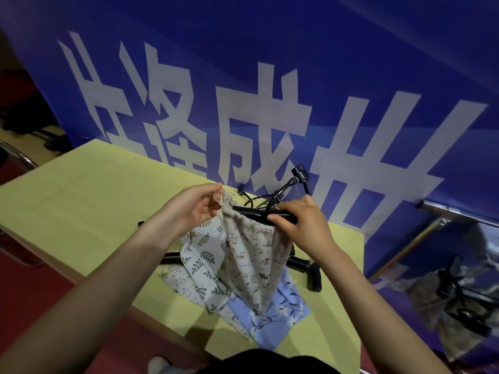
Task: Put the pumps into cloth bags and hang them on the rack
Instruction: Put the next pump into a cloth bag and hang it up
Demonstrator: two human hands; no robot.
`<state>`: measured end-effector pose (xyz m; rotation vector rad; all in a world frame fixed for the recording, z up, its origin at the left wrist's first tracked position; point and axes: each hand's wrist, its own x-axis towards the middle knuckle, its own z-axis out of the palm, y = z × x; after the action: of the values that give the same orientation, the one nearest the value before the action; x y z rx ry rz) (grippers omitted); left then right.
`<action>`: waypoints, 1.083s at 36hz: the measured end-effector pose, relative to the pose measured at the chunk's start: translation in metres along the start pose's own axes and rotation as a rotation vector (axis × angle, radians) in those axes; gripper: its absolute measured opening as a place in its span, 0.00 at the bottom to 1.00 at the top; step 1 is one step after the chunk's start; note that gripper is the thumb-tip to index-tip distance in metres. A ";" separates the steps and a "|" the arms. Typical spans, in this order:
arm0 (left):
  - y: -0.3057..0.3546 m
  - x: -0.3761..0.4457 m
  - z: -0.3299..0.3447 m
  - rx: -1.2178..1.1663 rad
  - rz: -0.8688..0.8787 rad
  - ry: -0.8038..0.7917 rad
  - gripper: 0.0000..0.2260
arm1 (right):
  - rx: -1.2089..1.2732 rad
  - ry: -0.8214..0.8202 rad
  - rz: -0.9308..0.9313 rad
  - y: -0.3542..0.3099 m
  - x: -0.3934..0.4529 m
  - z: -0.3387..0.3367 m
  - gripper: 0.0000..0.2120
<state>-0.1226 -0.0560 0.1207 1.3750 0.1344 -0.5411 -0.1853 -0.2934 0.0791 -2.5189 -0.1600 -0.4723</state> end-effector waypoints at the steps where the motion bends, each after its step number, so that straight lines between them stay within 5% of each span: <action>1: 0.003 -0.002 0.001 -0.036 -0.006 -0.001 0.08 | 0.007 -0.003 -0.001 -0.001 0.000 0.000 0.17; 7: 0.011 -0.012 0.013 -0.271 -0.081 -0.095 0.06 | 0.018 -0.031 -0.002 -0.004 0.001 -0.001 0.16; 11: 0.018 -0.015 0.022 -0.164 0.132 -0.052 0.07 | 0.015 -0.052 -0.029 -0.008 0.001 -0.001 0.15; 16: 0.003 -0.016 0.031 -0.383 0.179 -0.147 0.09 | 0.002 -0.033 -0.063 -0.011 0.000 0.000 0.15; 25: -0.014 -0.016 0.029 0.213 0.407 -0.192 0.17 | 0.158 0.152 0.022 -0.019 -0.013 0.004 0.12; 33: -0.010 -0.005 0.024 0.328 0.495 -0.080 0.20 | -0.014 0.259 -0.047 -0.025 -0.011 0.006 0.11; 39: -0.004 0.005 0.020 0.396 0.585 -0.097 0.18 | 0.190 0.259 0.241 -0.028 -0.003 0.007 0.14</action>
<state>-0.1239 -0.0771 0.1194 1.6761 -0.4661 -0.1400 -0.1924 -0.2666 0.0866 -2.2304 0.1874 -0.6445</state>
